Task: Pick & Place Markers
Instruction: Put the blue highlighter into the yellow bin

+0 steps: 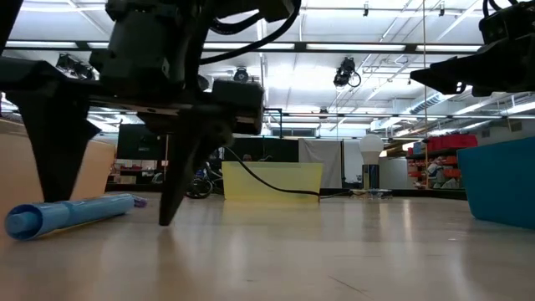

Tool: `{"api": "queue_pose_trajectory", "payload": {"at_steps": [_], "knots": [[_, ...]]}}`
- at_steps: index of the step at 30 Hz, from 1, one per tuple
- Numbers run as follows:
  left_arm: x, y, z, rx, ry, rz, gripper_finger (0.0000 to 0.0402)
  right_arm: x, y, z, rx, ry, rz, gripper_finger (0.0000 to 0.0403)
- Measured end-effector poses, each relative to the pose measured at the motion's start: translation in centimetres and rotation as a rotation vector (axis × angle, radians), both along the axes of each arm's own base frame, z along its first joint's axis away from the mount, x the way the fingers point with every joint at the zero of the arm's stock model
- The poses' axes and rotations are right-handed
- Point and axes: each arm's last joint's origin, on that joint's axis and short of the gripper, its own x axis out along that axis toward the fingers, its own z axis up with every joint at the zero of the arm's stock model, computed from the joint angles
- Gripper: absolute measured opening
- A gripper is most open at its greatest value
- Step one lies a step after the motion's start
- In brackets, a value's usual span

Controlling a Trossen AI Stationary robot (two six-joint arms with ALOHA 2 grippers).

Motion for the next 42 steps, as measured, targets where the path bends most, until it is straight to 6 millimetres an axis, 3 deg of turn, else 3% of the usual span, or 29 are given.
{"api": "queue_pose_trajectory", "payload": {"at_steps": [8,27,34,42], "knots": [[1.2,-0.1,0.1,-0.027,-0.129,-0.046,0.0351,0.0,0.0,0.0,0.000,0.000,0.000,0.0323],[1.0,0.4,0.1,0.030,-0.098,0.032,0.0342,0.0,0.0,0.0,0.000,0.000,0.000,0.0323],[1.2,0.8,0.1,0.032,-0.103,0.016,0.0291,0.0,0.0,0.0,0.000,0.000,0.000,0.0323],[1.4,1.0,0.1,0.024,-0.120,-0.001,0.0181,0.0,0.0,0.0,0.000,0.000,0.000,0.0323]]}}
